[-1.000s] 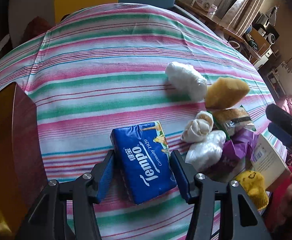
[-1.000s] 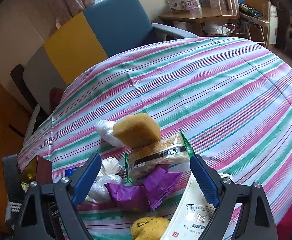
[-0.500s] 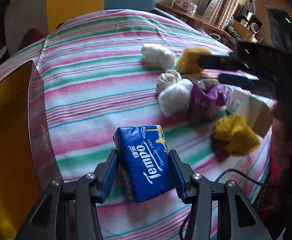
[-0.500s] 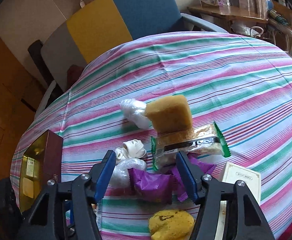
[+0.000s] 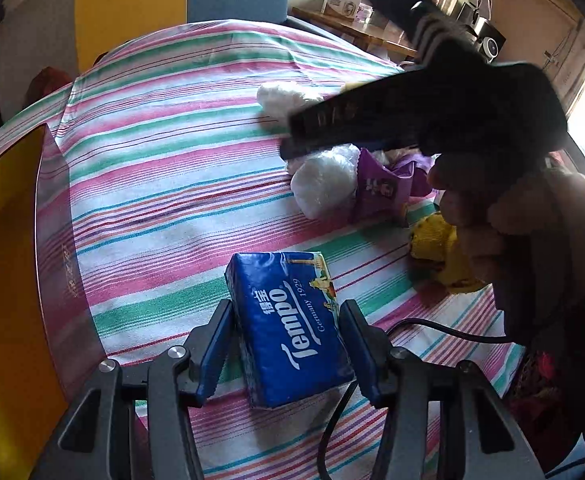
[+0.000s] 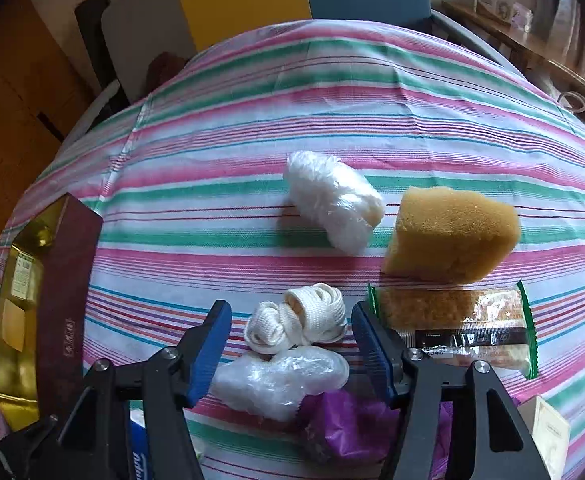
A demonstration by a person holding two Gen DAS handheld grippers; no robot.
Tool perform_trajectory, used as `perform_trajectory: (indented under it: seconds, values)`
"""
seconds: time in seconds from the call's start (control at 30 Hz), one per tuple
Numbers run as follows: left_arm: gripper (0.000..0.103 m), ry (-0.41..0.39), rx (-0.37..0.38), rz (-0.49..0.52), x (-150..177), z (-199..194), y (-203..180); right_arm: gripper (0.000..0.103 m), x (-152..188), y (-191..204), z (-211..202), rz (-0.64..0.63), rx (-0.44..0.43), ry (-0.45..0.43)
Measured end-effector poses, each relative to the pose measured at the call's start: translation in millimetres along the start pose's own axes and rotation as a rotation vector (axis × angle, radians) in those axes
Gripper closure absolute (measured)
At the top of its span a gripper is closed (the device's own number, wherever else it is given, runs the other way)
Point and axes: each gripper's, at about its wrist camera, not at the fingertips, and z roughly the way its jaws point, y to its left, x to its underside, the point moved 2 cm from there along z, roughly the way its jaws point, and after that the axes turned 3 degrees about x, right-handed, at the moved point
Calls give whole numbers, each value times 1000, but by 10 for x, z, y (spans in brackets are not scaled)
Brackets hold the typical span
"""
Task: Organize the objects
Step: 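Grasp the blue tissue pack with the left tool while the right tool grasps the rope bundle, then place the tissue pack in the tray with the left tool while the right tool drops the rope bundle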
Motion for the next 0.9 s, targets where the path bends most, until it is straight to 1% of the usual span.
perform_trajectory:
  seconds: [0.03, 0.1, 0.17, 0.27, 0.33, 0.4, 0.43, 0.5, 0.57, 0.63, 0.67, 0.7, 0.8, 0.83, 0.87, 0.9]
  values:
    - [50, -4, 1, 3, 2, -2, -4, 56, 6, -12, 39, -5, 2, 14]
    - [53, -20, 7, -1, 2, -32, -3, 58, 10, -16, 40, -17, 2, 9]
    - [60, -35, 19, -4, 3, -87, -7, 58, 22, -7, 36, -28, 1, 3]
    - [66, -63, 37, 12, 14, -209, -29, 59, 18, -35, 16, -16, -2, -4]
    - [66, -67, 24, 31, 18, -235, -49, 59, 8, 2, -10, -27, -1, -18]
    - [66, -35, 34, 39, 45, -184, -52, 59, 26, 44, 28, -42, 7, -6]
    - [65, -32, 36, 31, 42, -169, -59, 59, 29, 62, 38, -53, 18, -10]
    - [55, -23, 50, 17, 57, -166, -49, 59, 29, 49, 22, -46, 17, -12]
    - [35, -9, 48, 30, 58, -159, -99, 59, 25, 27, 14, -38, 18, -12]
    - [27, 4, 28, 65, 60, -126, -160, 58, 24, 27, 7, -40, 19, -11]
    - [27, 16, 16, 87, 57, -92, -189, 58, 23, 35, 6, -41, 21, -11]
    - [27, 19, 4, 94, 52, -78, -202, 58, 24, 33, -2, -43, 20, -13]
    - [32, 47, -35, 94, 16, 54, -180, 58, 18, 12, -13, -34, 17, -11]
    - [43, 53, -44, 91, 11, 91, -170, 58, 23, 9, -10, -34, 17, -8]
    - [50, 59, -61, 89, 8, 129, -161, 58, 22, 11, -8, -37, 19, -6]
    - [50, 57, -77, 94, 9, 162, -159, 58, 26, 18, -6, -40, 21, -5]
